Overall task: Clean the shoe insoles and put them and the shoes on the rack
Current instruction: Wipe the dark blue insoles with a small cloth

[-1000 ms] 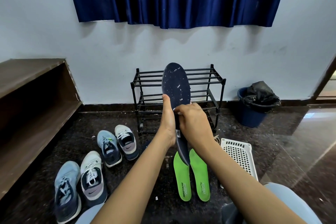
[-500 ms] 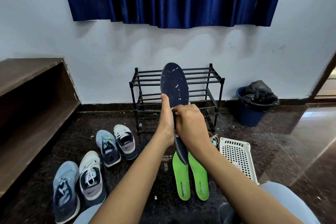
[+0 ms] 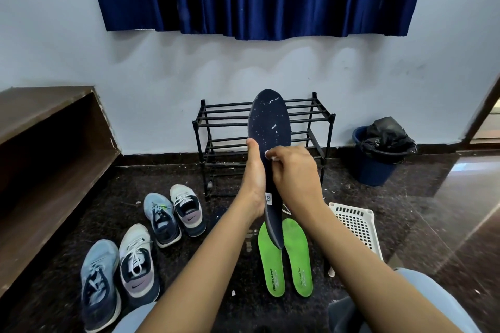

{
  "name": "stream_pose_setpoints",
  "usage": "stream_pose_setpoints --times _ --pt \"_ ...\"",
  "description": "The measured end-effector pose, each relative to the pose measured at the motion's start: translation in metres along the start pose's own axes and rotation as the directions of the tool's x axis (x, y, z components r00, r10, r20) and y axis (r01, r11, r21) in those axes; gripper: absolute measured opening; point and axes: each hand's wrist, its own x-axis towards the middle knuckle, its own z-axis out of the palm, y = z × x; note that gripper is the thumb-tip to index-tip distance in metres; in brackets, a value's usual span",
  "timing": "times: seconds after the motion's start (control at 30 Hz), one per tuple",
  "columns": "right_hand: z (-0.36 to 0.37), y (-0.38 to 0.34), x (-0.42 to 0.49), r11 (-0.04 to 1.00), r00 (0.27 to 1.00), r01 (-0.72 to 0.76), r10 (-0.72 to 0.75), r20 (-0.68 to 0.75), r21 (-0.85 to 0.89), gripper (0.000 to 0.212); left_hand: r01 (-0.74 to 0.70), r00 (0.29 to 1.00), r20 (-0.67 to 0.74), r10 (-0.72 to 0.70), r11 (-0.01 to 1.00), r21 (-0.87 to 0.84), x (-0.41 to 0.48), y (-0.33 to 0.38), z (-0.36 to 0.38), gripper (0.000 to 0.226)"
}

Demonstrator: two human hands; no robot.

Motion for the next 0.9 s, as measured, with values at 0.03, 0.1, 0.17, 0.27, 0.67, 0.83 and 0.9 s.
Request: stream_pose_setpoints --times 0.03,0.1,0.17,0.27,0.67,0.83,0.9 --pt "0.001 -0.003 -0.003 1.000 0.999 0.025 -0.025 0.022 0.003 0.023 -0.019 1.000 -0.020 0.019 1.000 0.012 0.001 0.001 -0.002 0.073" --pt "0.004 -0.008 -0.010 0.997 0.994 0.071 -0.072 0.079 0.013 0.022 -0.049 0.998 -0.043 0.051 0.998 0.029 0.001 0.004 -0.006 0.072" --pt "0.006 -0.008 -0.012 0.996 0.988 0.089 -0.091 0.124 0.022 0.022 -0.048 0.998 -0.047 0.050 0.998 0.033 0.002 0.004 -0.009 0.072" --pt "0.007 -0.001 -0.005 0.997 0.993 0.067 -0.070 0.096 0.035 0.023 -0.040 0.997 -0.063 0.042 0.999 0.033 0.004 -0.001 -0.009 0.075" --pt "0.008 -0.004 -0.007 0.997 0.997 0.059 -0.061 0.055 0.043 0.023 -0.005 1.000 -0.008 0.005 1.000 -0.023 0.002 0.002 -0.009 0.071" --pt "0.008 0.000 -0.003 0.997 0.996 0.063 -0.066 0.063 0.054 0.022 0.007 1.000 0.001 -0.007 0.997 -0.074 0.001 0.004 -0.009 0.069" --pt "0.006 0.005 0.003 0.999 0.999 0.035 -0.036 0.029 0.037 0.021 0.013 0.999 0.035 -0.010 0.997 -0.082 0.000 0.001 -0.005 0.068"
